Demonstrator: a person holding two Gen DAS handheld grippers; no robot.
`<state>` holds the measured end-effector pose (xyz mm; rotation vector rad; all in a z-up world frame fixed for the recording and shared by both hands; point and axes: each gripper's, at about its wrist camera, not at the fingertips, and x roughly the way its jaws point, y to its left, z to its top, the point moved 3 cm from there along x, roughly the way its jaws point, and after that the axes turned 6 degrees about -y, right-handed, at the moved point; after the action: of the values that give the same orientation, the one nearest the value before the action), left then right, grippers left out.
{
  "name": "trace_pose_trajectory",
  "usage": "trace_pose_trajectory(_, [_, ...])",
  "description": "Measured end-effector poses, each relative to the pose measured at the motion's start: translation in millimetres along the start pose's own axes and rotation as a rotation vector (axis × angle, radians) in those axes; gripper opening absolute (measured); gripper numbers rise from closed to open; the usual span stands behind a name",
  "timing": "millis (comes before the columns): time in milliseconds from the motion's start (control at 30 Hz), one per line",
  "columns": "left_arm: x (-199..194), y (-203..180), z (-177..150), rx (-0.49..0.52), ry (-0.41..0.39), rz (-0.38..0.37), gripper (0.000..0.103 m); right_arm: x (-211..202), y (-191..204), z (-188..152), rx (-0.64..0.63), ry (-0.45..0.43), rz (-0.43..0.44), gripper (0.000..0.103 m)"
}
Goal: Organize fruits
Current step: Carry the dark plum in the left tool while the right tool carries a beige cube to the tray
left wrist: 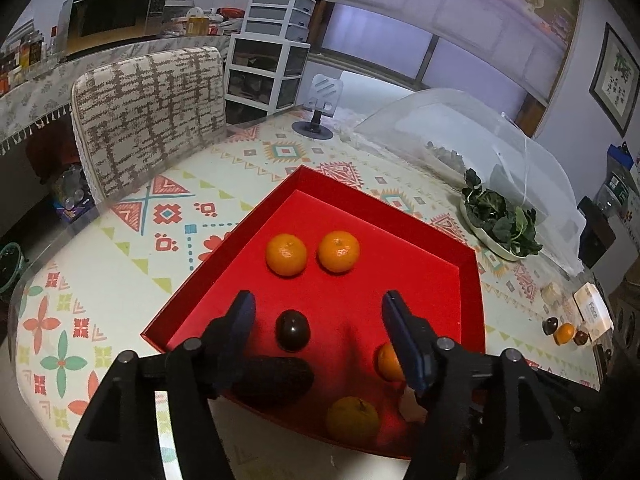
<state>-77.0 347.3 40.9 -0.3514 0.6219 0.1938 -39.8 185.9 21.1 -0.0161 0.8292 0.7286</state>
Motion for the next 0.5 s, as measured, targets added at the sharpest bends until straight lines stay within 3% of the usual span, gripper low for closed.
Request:
trace_pose_trajectory(367, [-20.5, -27.5, -1.5, 0.050, -0.021, -0.001, 0.067, -27.1, -12.3, -4.8, 0.034, -0.042, 0.004, 0.052])
trace_pose_trajectory(500, [-30.2, -43.7, -3.7, 0.077, -0.032, -0.006, 0.072, -41.8, -22.5, -9.7, 0.060, -0.061, 0.002, 0.052])
